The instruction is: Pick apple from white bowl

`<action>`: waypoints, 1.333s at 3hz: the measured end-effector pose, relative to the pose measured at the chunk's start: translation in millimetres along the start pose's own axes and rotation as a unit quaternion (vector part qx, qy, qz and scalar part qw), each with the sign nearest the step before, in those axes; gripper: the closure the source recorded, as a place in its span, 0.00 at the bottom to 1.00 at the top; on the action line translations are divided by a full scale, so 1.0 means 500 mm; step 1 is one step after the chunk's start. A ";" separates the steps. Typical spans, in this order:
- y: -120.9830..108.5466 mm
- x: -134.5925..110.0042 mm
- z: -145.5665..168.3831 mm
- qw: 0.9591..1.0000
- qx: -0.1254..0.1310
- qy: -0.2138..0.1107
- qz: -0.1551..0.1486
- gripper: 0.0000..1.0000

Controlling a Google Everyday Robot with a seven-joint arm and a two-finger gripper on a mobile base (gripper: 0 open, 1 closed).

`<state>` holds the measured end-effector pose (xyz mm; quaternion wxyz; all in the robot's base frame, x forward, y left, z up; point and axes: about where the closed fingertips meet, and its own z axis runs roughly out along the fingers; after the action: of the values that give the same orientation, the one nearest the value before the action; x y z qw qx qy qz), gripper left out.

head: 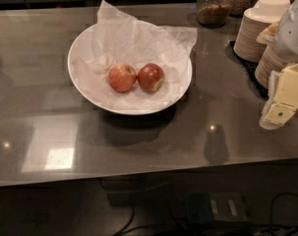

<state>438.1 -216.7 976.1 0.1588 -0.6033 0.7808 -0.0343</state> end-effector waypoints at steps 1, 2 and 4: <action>0.000 0.000 0.000 1.000 0.000 0.000 0.000 0.00; 0.004 -0.043 -0.009 1.000 -0.007 -0.017 -0.007 0.00; 0.033 -0.229 -0.069 0.996 -0.012 -0.076 -0.044 0.00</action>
Offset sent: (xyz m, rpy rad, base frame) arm 0.0031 0.0450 0.0125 0.0688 0.0324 0.0567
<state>438.4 -107.8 1028.3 0.2084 -0.6396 0.7398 0.0140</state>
